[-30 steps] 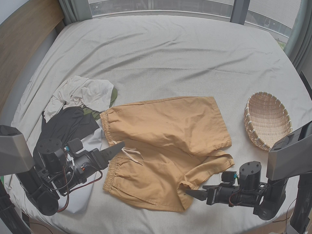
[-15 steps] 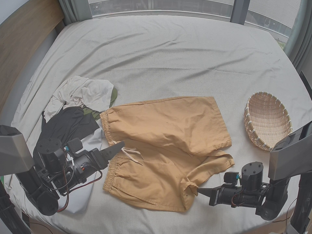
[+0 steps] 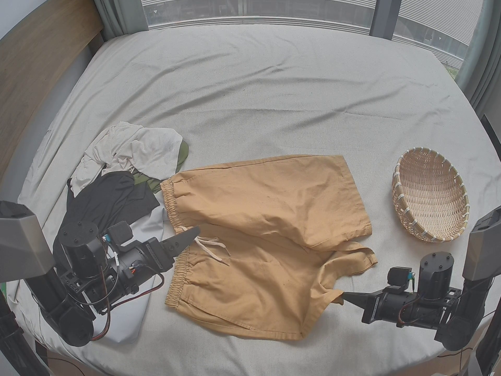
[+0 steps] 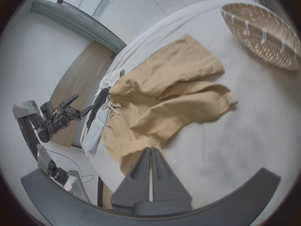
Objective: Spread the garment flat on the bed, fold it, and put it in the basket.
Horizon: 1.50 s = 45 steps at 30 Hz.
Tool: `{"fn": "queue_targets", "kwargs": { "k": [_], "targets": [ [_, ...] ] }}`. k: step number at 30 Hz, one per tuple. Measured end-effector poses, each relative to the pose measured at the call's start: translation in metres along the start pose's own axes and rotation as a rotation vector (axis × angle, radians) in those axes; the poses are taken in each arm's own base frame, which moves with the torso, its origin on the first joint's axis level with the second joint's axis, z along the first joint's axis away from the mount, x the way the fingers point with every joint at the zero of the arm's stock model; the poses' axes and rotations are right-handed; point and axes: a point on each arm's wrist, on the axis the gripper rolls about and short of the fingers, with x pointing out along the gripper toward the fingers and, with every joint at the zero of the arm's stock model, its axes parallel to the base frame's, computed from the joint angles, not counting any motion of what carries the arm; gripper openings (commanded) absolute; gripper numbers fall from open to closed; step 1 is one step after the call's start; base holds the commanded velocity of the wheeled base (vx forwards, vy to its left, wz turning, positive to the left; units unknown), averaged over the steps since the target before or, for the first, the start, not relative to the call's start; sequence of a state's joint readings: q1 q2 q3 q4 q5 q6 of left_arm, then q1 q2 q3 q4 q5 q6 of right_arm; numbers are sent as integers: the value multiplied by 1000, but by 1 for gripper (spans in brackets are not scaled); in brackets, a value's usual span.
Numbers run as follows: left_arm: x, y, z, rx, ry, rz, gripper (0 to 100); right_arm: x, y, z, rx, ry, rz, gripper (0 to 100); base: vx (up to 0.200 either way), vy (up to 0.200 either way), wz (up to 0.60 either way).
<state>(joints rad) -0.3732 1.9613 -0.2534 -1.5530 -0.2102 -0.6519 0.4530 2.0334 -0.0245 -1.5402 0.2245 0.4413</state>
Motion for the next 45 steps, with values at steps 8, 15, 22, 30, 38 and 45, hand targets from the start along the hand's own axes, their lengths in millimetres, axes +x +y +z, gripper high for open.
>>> {"fn": "queue_targets", "kwargs": {
  "k": [8,15,22,30,38,45],
  "targets": [
    [0,0,0,-1,1,1,100,-16,-6,18,-24,-131,-89,0,0,0,0],
    [-1,0,0,-1,1,2,100,-28,-17,31,-28,-213,-163,0,0,0,0],
    [-1,0,0,-2,2,2,100,-43,-17,38,-44,-252,-195,0,0,0,0],
    [-1,0,-1,-2,3,1,100,-52,-11,13,-27,-6,-236,0,0,0,0],
    [-2,1,-2,-4,8,6,100,-51,-3,-4,-33,153,-196,0,0,0,0],
    [-3,1,-3,-5,12,10,100,-50,-11,-7,-6,189,-239,0,0,0,0]
  ]
}}
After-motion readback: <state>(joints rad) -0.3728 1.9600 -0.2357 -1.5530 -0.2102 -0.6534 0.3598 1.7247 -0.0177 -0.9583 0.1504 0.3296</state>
